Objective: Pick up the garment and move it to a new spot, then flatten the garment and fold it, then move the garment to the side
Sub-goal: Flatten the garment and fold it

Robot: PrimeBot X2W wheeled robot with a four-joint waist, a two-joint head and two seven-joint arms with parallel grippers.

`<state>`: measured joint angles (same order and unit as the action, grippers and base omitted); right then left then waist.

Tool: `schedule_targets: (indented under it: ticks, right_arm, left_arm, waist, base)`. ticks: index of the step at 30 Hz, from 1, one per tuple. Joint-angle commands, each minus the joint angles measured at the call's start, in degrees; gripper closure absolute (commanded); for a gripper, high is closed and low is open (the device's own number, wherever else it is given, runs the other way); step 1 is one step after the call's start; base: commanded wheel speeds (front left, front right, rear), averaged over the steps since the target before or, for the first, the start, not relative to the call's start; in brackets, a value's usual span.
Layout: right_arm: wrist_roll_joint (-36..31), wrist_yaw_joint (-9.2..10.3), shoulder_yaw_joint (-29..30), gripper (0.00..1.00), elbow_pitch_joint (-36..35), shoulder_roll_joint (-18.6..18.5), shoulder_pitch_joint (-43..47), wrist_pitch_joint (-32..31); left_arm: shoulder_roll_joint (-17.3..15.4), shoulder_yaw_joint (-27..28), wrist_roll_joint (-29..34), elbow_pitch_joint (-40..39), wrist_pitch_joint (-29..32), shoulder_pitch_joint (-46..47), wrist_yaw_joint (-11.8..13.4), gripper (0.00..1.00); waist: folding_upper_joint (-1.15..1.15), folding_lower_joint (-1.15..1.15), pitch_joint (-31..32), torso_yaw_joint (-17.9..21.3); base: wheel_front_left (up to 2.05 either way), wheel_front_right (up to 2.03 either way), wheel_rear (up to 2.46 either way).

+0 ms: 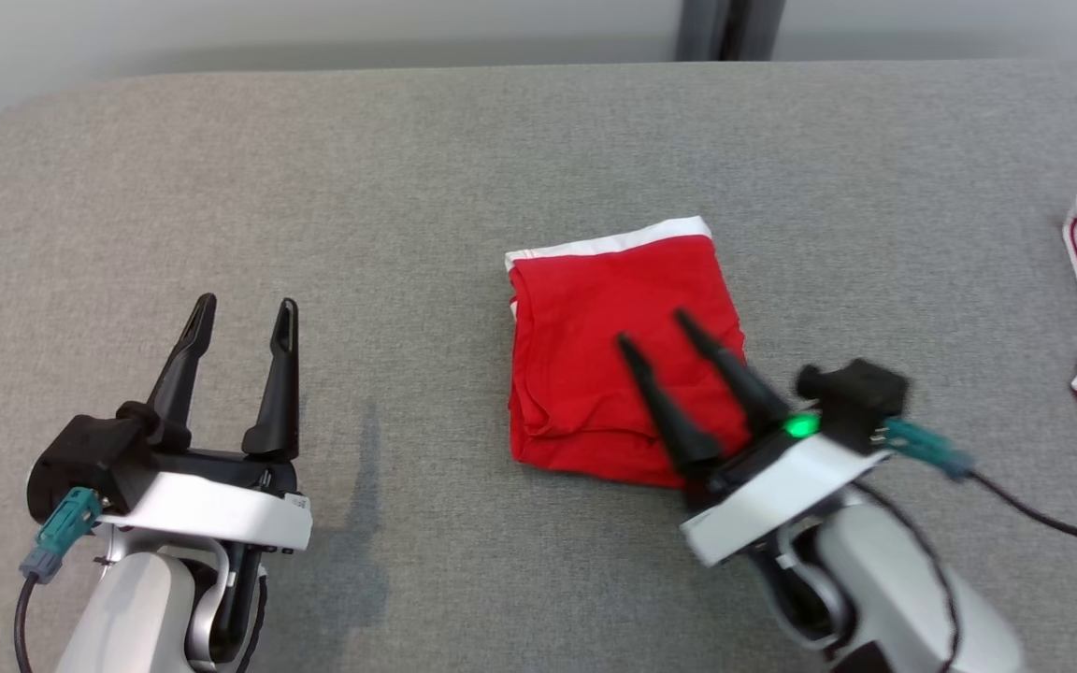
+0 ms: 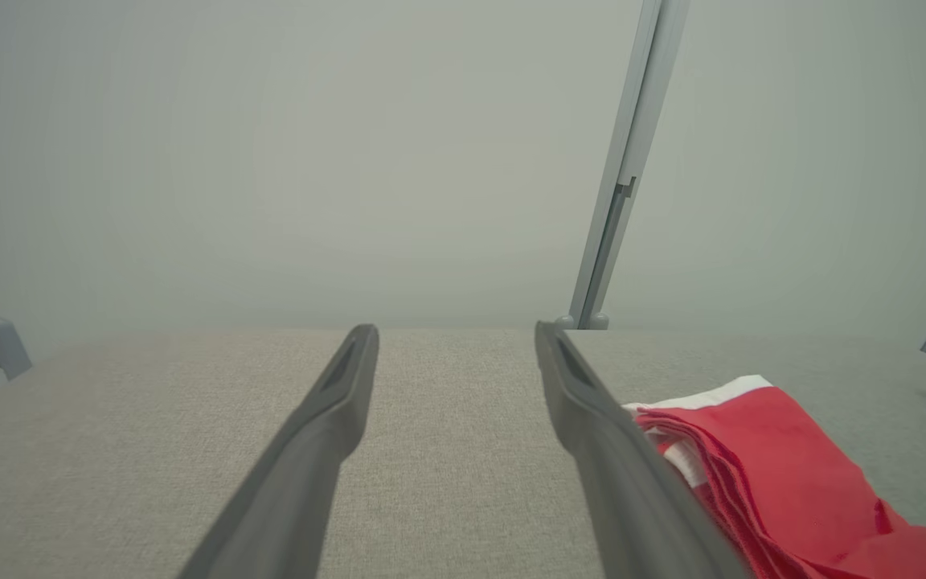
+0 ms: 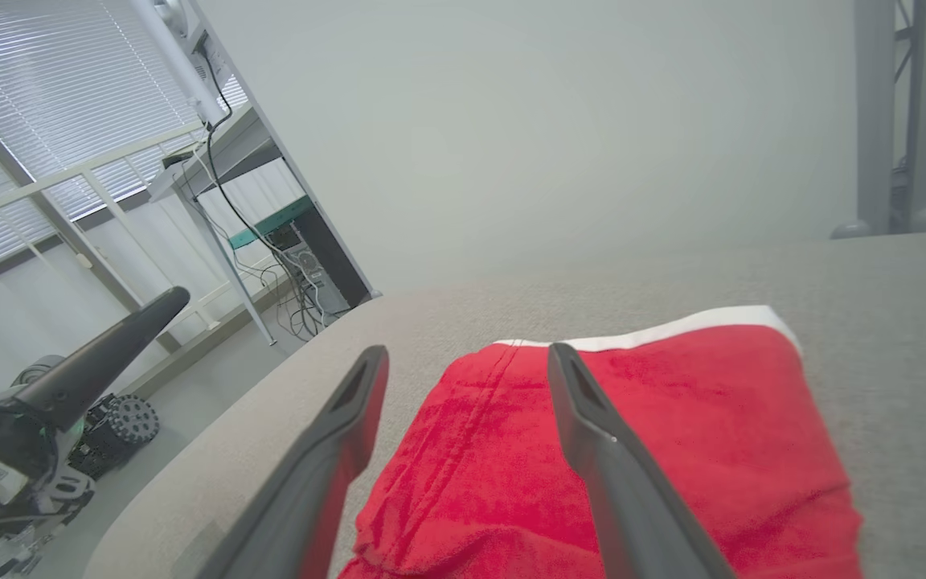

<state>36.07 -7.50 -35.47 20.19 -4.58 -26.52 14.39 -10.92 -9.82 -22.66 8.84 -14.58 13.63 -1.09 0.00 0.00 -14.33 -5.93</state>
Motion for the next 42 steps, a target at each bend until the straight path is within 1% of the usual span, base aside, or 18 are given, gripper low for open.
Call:
schedule_targets:
  ticks: [1, 10, 13, 15, 19, 25, 29, 37, 42]
  right_arm:
    - [-1.41, 0.01, 2.44, 0.00, -1.15, -1.46, 1.18, 0.58]
    - [-12.77, 0.01, 24.37, 0.00, -8.87, -4.82, 8.59, 0.87]
    - [-15.40, 0.01, 29.87, 0.00, -10.69, -5.77, 11.20, -0.07]
    - [-16.87, 0.01, 32.40, 0.00, -11.98, -6.06, 12.92, -1.07]
    - [-18.26, 0.01, 34.85, 0.00, -14.23, -5.97, 16.37, -3.43]
    - [-19.18, 0.01, 36.76, 0.00, -16.79, -5.04, 21.65, -6.21]
    - [-19.48, 0.01, 37.67, 0.00, -17.92, -4.29, 24.88, -8.04]
    - [-20.18, 0.01, 38.52, 0.00, -19.82, -3.34, 28.15, -10.24]
    - [-20.38, 0.01, 38.74, 0.00, -20.64, -3.37, 28.47, -10.84]
  left_arm:
    - [-0.54, 0.34, 0.57, -0.20, -0.16, -0.39, 0.44, 0.00]
    - [-2.05, 1.77, 1.03, -2.48, 0.68, -1.84, 2.93, 0.00]
    - [-2.59, 2.14, 0.93, -3.46, 1.00, -2.91, 3.56, 0.00]
    - [-2.89, 2.20, 0.85, -4.01, 1.28, -3.73, 3.73, 0.00]
    - [-3.41, 2.20, 0.84, -5.05, 1.84, -6.02, 4.36, 0.00]
    - [-4.35, 1.14, 0.38, -6.19, 2.77, -9.77, 3.26, 0.00]
    - [-4.91, 0.93, -0.03, -6.11, 3.68, -12.35, 3.31, 0.00]
    - [-6.02, 0.92, 0.60, -6.90, 4.88, -15.17, 4.49, 0.00]
    - [-6.02, 0.60, 0.90, -7.92, 5.42, -15.65, 5.26, 0.00]
  waist:
    - [0.00, 0.00, 0.69, 0.86]
    - [0.00, 0.00, 2.61, 3.38]
    - [0.00, 0.00, 3.64, 3.77]
    - [0.00, 0.00, 4.52, 3.96]
    - [0.00, 0.00, 6.88, 4.17]
    - [0.00, 0.00, 10.47, 3.88]
    - [0.00, 0.00, 12.43, 3.82]
    - [0.00, 0.00, 14.27, 3.76]
    - [0.00, 0.00, 14.39, 3.58]
  base:
    - [0.00, 0.00, 0.00]
    - [0.00, 0.00, 0.00]
    - [0.00, 0.00, 0.00]
    - [0.00, 0.00, 0.00]
    - [0.00, 0.00, 0.00]
    - [0.00, 0.00, 0.00]
    - [0.00, 0.00, 0.00]
    - [0.00, 0.00, 0.00]
    - [0.00, 0.00, 0.00]
